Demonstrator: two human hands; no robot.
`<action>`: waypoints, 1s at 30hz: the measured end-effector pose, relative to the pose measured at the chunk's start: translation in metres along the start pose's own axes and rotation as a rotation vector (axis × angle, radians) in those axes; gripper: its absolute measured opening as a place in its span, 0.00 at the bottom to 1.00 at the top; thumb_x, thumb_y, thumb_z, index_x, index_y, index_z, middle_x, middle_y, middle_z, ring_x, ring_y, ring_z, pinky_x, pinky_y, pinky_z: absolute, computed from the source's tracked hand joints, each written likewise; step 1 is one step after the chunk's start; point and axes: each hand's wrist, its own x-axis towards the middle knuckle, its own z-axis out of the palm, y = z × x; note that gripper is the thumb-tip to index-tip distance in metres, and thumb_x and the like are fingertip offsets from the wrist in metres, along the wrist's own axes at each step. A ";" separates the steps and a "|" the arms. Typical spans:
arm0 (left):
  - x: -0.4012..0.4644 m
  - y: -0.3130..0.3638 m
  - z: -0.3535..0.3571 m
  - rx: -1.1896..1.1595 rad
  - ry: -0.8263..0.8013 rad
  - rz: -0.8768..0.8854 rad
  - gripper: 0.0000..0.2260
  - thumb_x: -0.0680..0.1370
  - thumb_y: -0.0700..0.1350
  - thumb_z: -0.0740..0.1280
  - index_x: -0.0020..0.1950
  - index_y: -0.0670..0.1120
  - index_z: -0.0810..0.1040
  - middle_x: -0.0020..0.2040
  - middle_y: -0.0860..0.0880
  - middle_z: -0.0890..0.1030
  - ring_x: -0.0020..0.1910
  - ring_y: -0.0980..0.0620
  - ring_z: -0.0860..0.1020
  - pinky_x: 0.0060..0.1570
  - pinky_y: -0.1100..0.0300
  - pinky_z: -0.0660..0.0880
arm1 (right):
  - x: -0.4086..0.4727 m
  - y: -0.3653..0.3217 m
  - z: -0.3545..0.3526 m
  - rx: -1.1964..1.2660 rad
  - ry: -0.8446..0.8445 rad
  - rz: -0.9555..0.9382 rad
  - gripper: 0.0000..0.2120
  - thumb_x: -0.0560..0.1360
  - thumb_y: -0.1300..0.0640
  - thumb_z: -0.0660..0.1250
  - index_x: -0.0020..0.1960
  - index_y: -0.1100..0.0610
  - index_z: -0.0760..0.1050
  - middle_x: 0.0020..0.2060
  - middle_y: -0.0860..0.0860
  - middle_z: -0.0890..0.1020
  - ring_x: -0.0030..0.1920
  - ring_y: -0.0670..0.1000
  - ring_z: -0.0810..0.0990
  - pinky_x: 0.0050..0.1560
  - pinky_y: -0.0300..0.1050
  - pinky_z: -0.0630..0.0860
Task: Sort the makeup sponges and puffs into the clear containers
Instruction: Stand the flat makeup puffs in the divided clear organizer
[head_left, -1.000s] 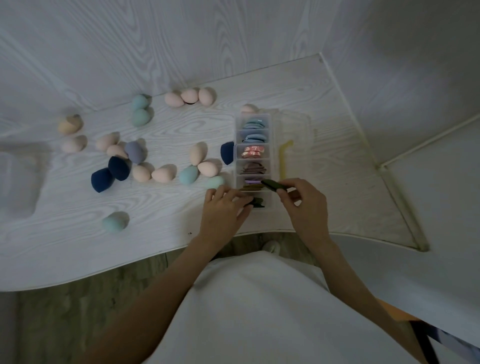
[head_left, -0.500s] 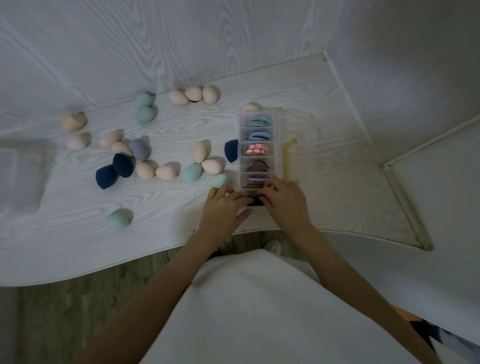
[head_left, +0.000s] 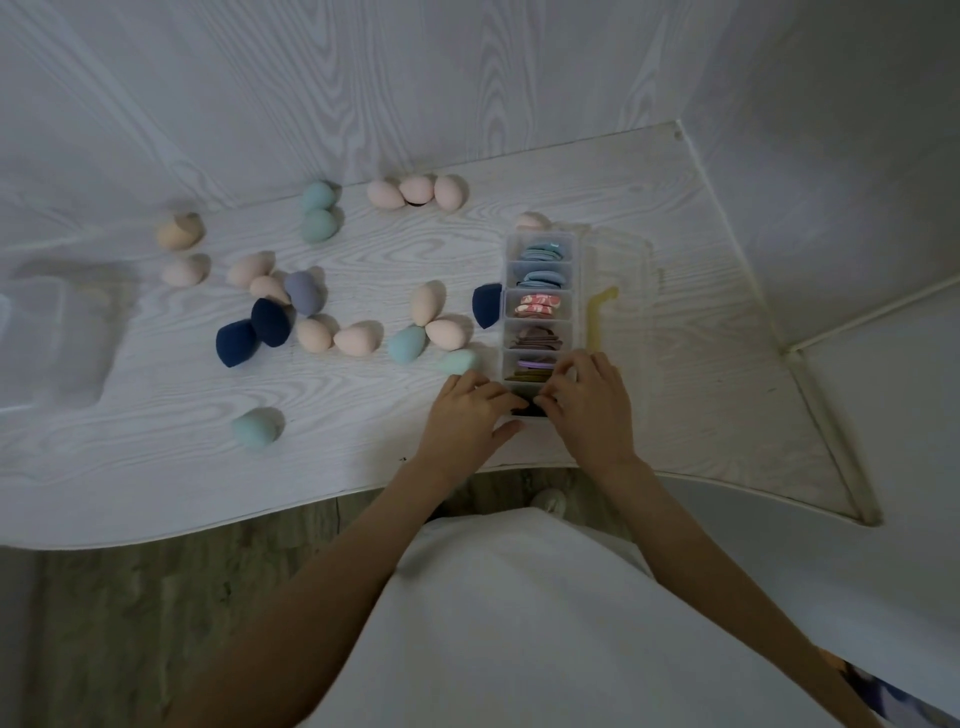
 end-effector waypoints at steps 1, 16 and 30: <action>0.000 0.000 0.001 0.001 0.006 -0.009 0.11 0.65 0.46 0.78 0.46 0.48 0.84 0.41 0.49 0.84 0.39 0.47 0.79 0.40 0.58 0.73 | 0.000 0.001 0.001 0.012 -0.002 0.016 0.05 0.65 0.58 0.76 0.37 0.58 0.82 0.41 0.55 0.79 0.42 0.55 0.76 0.42 0.47 0.74; 0.032 0.002 0.004 -0.557 -0.010 -0.597 0.27 0.76 0.49 0.68 0.72 0.46 0.62 0.62 0.48 0.73 0.48 0.56 0.76 0.45 0.63 0.71 | -0.008 0.071 -0.015 0.450 0.025 0.543 0.19 0.77 0.55 0.64 0.67 0.57 0.68 0.65 0.59 0.67 0.63 0.58 0.69 0.63 0.50 0.68; 0.042 0.017 0.019 -0.749 -0.068 -0.626 0.25 0.76 0.36 0.66 0.71 0.45 0.66 0.56 0.46 0.76 0.47 0.52 0.77 0.45 0.52 0.80 | -0.013 0.092 -0.045 0.578 0.128 0.789 0.25 0.76 0.59 0.66 0.71 0.55 0.63 0.61 0.56 0.74 0.50 0.52 0.76 0.50 0.42 0.68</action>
